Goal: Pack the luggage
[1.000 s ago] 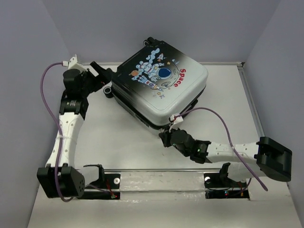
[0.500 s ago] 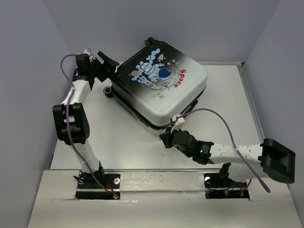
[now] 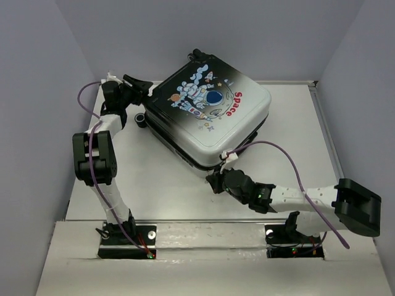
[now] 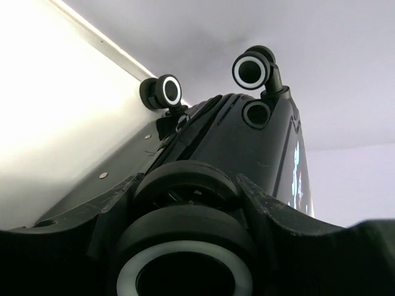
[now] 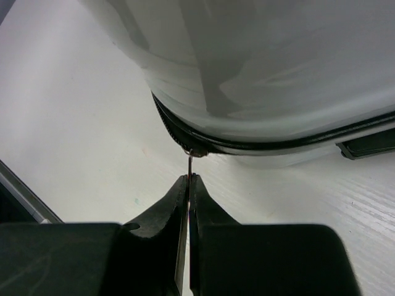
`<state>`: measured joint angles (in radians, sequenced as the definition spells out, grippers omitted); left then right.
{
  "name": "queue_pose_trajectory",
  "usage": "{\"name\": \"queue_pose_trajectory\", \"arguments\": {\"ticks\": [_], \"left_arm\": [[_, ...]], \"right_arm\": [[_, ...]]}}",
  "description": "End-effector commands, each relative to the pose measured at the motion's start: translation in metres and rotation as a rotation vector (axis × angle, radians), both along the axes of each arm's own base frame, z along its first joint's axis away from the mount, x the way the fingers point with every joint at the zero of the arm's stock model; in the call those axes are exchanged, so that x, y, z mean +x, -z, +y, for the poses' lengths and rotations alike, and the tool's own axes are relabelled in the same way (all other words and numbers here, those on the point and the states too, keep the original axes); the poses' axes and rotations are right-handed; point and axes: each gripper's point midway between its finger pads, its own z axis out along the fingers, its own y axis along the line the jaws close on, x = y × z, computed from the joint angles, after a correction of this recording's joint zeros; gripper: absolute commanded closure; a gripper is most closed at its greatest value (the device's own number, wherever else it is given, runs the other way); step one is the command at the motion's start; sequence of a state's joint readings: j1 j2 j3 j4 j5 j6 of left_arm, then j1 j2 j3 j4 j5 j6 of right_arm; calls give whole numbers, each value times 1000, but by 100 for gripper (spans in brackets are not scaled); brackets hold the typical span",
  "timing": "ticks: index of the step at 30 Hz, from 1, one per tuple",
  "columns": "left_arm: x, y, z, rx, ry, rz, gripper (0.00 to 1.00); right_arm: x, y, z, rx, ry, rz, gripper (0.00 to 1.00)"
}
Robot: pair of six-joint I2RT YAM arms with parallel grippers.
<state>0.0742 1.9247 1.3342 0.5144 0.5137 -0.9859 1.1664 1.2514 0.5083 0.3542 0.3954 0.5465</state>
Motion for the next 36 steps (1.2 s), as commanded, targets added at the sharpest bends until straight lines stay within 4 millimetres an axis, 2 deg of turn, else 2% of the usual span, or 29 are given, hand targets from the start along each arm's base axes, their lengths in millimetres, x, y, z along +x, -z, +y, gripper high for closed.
{"name": "queue_pose_trajectory", "arguments": {"ticks": [1,2,3,4,7,8,9,10,11,12,13,15,16,17,18,19,20,21,23,25,26,28,30,31,32,33,34,35,36], "left_arm": [[-39,-42,4,-12,-45,-125,94],[-56,-38,5,-12,-64,-123,94],[-60,-58,4,-17,-66,-175,94],[-76,-35,3,-23,-73,-131,94],[-111,-44,-5,6,-80,-175,94],[-128,-18,-7,12,-81,-124,94],[-153,-8,-9,16,-85,-113,94],[-170,-22,-11,16,-84,-159,94],[-182,-16,-11,19,-85,-153,94],[-196,11,-7,50,-96,-82,94],[-204,14,-4,71,-105,-74,94],[-225,9,-5,80,-100,-95,94],[-232,15,-5,102,-95,-86,94],[-241,5,-5,115,-91,-120,94],[-249,14,-7,125,-80,-82,94],[-253,13,-7,137,-80,-86,94],[-261,7,-7,149,-79,-114,94],[-266,13,-8,150,-78,-92,94],[-277,14,-12,128,-74,-104,94],[-281,17,-13,112,-87,-106,94],[-287,17,-24,92,-60,-112,94],[-291,12,-34,77,-44,-127,94],[-297,1,-56,59,3,-143,94],[-298,1,-65,56,28,-134,94],[-300,-2,-73,58,53,-135,94],[-303,-6,-81,63,80,-142,94],[-307,-15,-90,87,120,-153,94],[-311,-9,-91,122,139,-118,94],[-310,-21,-91,133,140,-154,94]], "right_arm": [[-20,-11,29,35,-115,22,93],[-16,-15,36,36,-115,13,93],[-13,-25,41,52,-116,-1,93],[-11,-21,48,37,-119,2,93],[-8,-51,77,63,-152,-46,93],[-8,-45,83,16,-165,-54,93],[-11,-66,98,30,-172,-91,93],[-13,-60,104,-23,-189,-109,93],[-18,-63,110,-35,-202,-121,93],[-24,-71,118,-31,-225,-135,93],[-38,-66,120,-57,-261,-135,93],[-47,-68,112,-44,-294,-113,93],[-54,-43,95,-73,-300,-67,93],[-60,-54,80,-38,-306,-66,93],[-68,-21,54,-108,-307,-23,93],[-68,-39,52,-62,-303,-39,93],[-74,-10,26,-132,-293,6,93],[-75,-22,14,-92,-291,2,93],[-82,-14,-3,-93,-303,32,93],[-85,-29,-1,-36,-322,30,93],[-84,-41,6,-13,-331,18,93],[-80,-34,25,-52,-356,10,93],[-76,-59,61,-15,-400,-27,93],[-72,-39,79,-82,-429,-26,93],[-70,-42,95,-79,-447,-44,93],[-67,-48,110,-74,-466,-71,93],[-64,-73,134,-16,-494,-119,93],[-61,-60,145,-59,-520,-141,93],[-59,-62,152,-62,-524,-155,93]]}}
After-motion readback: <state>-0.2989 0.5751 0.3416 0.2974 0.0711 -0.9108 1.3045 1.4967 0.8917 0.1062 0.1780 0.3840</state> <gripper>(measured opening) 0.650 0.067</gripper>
